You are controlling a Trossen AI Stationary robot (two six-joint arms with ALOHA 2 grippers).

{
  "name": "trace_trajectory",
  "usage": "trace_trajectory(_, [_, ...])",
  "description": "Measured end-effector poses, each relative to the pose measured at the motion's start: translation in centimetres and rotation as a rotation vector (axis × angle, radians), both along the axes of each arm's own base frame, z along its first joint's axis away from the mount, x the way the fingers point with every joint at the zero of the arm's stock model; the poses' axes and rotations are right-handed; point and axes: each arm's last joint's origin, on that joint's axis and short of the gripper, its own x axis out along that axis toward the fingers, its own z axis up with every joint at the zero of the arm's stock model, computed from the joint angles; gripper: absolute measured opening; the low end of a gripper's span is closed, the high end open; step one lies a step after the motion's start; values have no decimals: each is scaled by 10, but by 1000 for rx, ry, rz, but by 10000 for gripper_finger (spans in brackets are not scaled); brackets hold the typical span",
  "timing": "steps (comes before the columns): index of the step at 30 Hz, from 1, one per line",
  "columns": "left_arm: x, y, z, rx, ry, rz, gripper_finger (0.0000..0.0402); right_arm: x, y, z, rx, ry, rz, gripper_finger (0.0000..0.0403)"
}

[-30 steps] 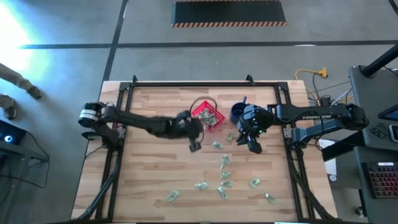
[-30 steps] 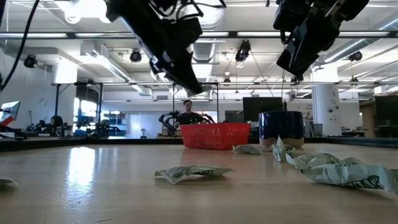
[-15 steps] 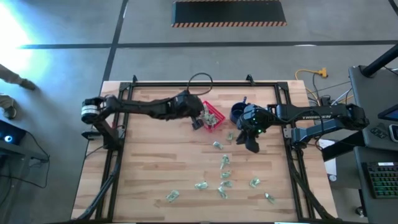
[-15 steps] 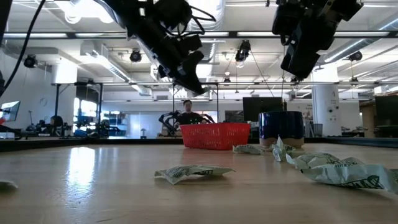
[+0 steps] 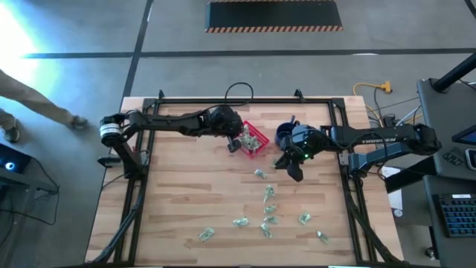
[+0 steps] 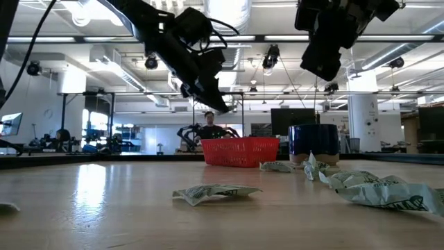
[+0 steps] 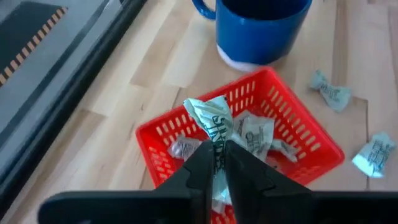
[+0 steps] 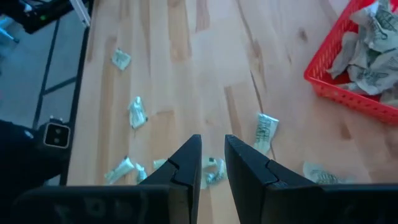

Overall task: Pick and place Stevia / Truvia into bins
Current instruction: Put the stevia packet into the red basket

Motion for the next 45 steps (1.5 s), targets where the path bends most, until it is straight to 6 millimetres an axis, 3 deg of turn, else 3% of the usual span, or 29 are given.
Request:
trace_trajectory(8, [7,1,-16,-47,24,8,109,2,8,1,-4,-10,1,61])
trace_trajectory(17, [4,-1,-11,-141,9,79,199,-7,29,-10,27,112,32,61])
trace_trajectory(26, [-8,-8,1,-184,46,45,208,-31,62,-26,65,374,78,60])
trace_trajectory(39, [-9,-10,0,-171,62,20,208,-62,134,-29,-94,308,306,64])
trace_trajectory(45, [-10,-10,-2,-165,65,22,208,-62,148,-42,-171,255,315,88])
